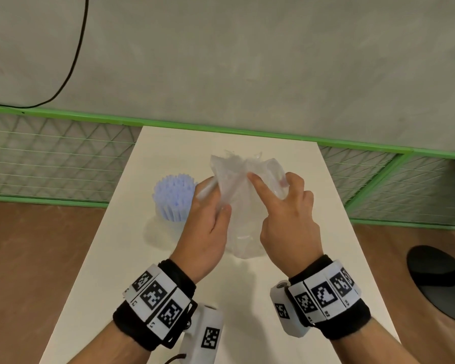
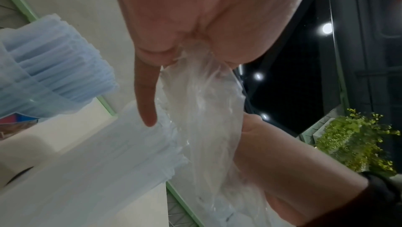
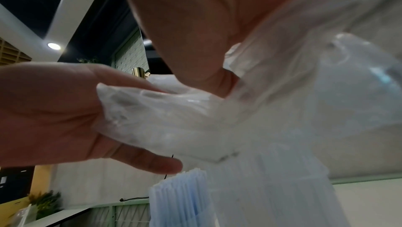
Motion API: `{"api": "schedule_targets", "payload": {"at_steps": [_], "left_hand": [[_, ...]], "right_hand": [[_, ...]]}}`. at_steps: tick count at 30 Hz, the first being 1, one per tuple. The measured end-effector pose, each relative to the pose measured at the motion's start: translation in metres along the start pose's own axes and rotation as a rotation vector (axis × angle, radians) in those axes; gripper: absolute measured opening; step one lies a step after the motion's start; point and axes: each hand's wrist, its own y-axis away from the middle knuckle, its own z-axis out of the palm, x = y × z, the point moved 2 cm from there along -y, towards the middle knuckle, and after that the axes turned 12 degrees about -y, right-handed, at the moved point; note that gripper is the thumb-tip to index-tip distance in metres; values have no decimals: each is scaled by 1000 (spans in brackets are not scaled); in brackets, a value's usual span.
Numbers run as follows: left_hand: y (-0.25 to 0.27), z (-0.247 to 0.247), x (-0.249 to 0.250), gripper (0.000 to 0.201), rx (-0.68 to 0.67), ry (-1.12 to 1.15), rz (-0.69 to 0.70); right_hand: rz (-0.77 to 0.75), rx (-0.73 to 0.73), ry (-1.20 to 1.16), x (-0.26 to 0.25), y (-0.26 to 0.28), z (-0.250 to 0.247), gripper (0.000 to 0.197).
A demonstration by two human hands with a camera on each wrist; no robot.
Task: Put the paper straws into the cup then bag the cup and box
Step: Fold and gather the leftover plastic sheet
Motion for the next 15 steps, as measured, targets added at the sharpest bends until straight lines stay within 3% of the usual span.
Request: {"api": "schedule_targets", "payload": {"at_steps": [5, 11, 15], "left_hand": [[-3, 0, 0, 51, 1, -34, 27], [-6, 2, -10, 42, 35, -66, -24], [-5, 4, -2, 34, 21, 86, -91]], "right_hand": [[-8, -21, -15, -1, -3, 2, 91], [-143, 30, -728, -8, -6, -15, 83], [-60, -111, -1022, -23, 2, -14, 75]]}}
